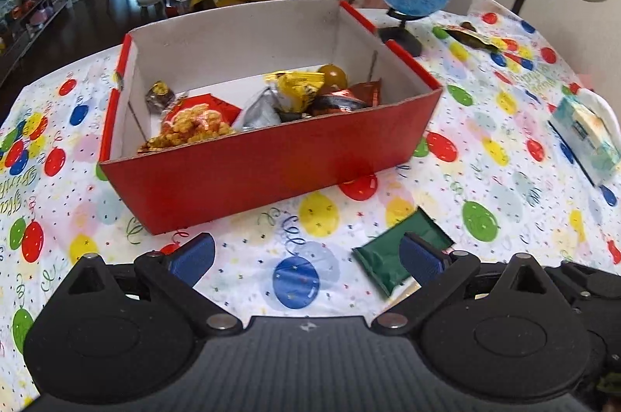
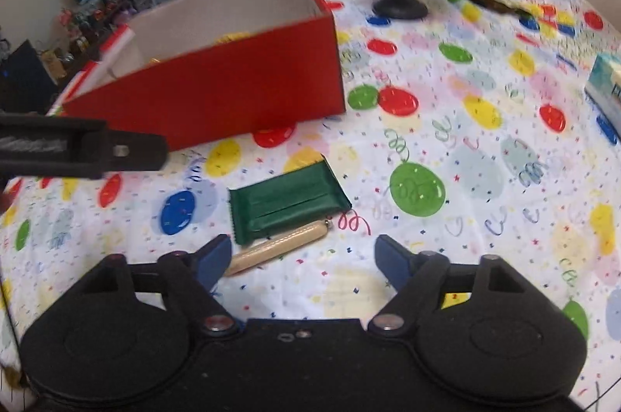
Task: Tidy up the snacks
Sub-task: 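Grasp the wooden stick snack with the right tool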
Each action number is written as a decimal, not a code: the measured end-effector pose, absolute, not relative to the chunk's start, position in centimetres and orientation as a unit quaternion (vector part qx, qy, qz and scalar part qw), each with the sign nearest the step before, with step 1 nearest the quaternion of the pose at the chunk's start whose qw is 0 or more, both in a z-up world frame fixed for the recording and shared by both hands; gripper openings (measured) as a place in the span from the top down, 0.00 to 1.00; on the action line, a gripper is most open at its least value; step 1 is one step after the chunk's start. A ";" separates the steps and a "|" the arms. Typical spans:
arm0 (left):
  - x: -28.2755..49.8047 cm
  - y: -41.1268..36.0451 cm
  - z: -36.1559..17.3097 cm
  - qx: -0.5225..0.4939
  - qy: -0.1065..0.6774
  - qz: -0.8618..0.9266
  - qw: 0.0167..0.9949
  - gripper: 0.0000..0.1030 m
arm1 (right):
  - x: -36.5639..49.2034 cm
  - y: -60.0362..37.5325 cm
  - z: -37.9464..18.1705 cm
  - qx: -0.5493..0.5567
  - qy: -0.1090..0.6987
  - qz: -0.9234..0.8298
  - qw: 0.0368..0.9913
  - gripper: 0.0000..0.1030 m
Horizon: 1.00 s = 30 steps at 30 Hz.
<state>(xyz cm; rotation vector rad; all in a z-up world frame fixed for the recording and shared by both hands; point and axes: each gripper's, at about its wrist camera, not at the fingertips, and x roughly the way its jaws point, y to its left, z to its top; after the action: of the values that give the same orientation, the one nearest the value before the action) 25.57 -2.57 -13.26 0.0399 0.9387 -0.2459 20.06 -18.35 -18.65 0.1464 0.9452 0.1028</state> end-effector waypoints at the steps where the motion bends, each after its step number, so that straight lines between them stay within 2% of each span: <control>1: 25.7 -2.4 -13.4 0.017 0.450 -0.115 0.885 0.02 | 20.5 -18.2 -19.0 0.072 0.459 0.046 0.884 0.27; 6: 26.2 -1.1 -13.7 0.008 0.448 -0.095 0.889 0.02 | 22.0 -17.1 -20.1 0.067 0.479 0.040 0.875 0.29; 14: 26.6 0.1 -14.2 -0.004 0.453 -0.083 0.887 0.02 | 22.8 -15.7 -20.5 0.043 0.486 0.031 0.872 0.43; 16: 26.6 0.1 -14.2 -0.002 0.452 -0.084 0.888 0.02 | 22.6 -15.5 -20.4 0.031 0.488 0.030 0.872 0.52; 23: 26.3 -1.0 -14.2 0.022 0.442 -0.102 0.891 0.02 | 21.2 -15.4 -20.3 -0.009 0.491 0.029 0.871 0.70; 27: 26.1 -2.3 -14.3 0.049 0.437 -0.123 0.890 0.02 | 20.3 -16.0 -20.2 -0.006 0.489 0.031 0.872 0.88; 30: 26.2 -3.5 -14.7 0.069 0.438 -0.146 0.884 0.02 | 19.9 -16.5 -20.2 0.003 0.486 0.032 0.873 0.91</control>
<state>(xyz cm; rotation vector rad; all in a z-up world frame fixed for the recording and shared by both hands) 26.21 -3.49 -14.67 0.1434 0.9120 -0.3046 19.88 -16.55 -20.23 0.0065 1.0149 0.0661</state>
